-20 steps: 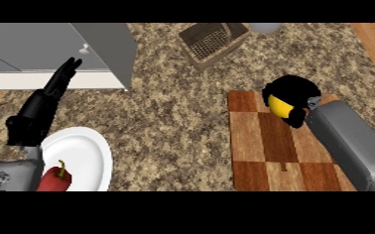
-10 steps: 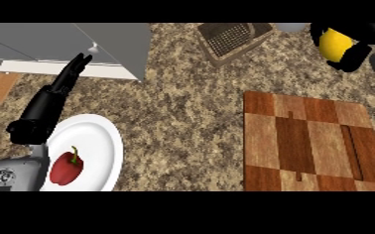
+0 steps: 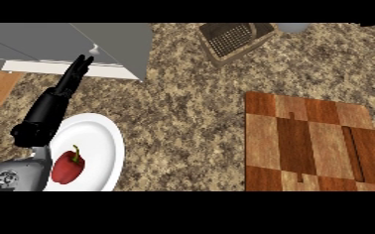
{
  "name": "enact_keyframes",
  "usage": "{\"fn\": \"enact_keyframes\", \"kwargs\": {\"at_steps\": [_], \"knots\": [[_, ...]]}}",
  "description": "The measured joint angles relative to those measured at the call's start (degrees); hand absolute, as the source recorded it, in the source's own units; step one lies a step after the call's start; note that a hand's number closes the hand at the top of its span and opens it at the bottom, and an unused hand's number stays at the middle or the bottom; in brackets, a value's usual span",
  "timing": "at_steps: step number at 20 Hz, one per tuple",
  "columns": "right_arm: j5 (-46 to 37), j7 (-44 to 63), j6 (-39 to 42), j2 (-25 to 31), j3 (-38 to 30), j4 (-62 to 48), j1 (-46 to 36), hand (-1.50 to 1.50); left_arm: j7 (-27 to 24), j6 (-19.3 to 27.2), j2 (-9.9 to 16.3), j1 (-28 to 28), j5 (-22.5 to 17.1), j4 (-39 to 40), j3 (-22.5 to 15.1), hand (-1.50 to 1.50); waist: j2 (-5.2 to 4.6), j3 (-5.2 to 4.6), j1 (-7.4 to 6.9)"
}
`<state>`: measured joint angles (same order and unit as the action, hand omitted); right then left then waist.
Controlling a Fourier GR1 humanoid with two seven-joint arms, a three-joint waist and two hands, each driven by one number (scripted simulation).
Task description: Pick the lemon from the cutting board and place it in the basket
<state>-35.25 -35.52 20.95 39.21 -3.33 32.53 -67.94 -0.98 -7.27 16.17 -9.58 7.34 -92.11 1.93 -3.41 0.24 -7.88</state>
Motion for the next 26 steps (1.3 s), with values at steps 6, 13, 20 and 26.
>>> {"fn": "enact_keyframes", "kwargs": {"at_steps": [6, 13, 20, 26], "knots": [[6.0, -1.7, 5.8, 0.3, -5.3, -5.9, -9.7, 1.50, 0.4, 0.0, -0.4, -0.2, 0.5, 0.1, -0.4, 0.00, 0.27, -0.23, -0.10], [8.9, 3.5, 12.3, -0.9, -6.1, -11.0, -21.2, 1.50, 0.9, 0.1, -0.1, 0.5, 0.8, 0.1, 0.3, 0.00, 1.00, -0.38, 0.89], [9.0, 9.0, 16.6, -5.1, -4.4, -14.7, -29.9, 1.50, 0.9, 0.7, -1.0, 1.6, 1.1, -0.4, 0.4, 0.00, 1.34, -0.44, 1.71], [8.3, 12.2, 19.0, -8.7, -2.9, -17.4, -33.8, 1.50, 0.7, 0.4, -0.6, 2.1, 0.8, -0.5, 1.4, 0.00, 1.47, -0.43, 2.49]]}}
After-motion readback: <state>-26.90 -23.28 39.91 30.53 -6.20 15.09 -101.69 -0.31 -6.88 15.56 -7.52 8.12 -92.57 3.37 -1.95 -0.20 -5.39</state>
